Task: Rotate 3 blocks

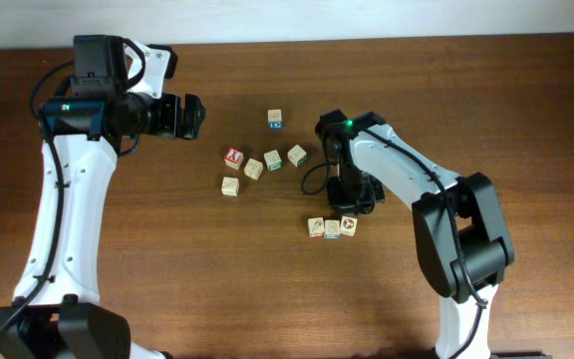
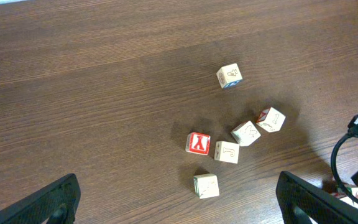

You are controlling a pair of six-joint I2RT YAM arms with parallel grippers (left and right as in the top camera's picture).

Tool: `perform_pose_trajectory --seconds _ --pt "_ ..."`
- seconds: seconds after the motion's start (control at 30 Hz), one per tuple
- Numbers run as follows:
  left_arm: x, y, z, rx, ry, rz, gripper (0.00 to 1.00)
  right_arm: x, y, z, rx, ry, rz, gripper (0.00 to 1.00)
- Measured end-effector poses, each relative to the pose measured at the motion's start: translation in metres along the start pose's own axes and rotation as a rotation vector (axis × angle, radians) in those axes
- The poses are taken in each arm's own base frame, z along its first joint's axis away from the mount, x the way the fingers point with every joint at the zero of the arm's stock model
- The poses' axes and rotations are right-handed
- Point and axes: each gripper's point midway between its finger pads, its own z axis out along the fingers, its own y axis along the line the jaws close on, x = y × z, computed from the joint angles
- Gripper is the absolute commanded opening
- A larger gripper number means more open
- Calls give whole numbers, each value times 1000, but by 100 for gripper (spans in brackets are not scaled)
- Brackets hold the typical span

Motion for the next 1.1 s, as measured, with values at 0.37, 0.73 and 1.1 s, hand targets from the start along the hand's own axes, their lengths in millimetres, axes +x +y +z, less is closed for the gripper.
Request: perform_pose_trajectory --seconds 0.37,0.73,1.1 --pt "0 0 0 0 0 0 99 -37 -22 -98 -163 -271 11 4" --pt "0 0 0 0 -1 0 99 -6 -2 0 -304 -204 113 5" --pt "0 0 0 0 -1 0 99 6 17 -1 -376 -159 26 4"
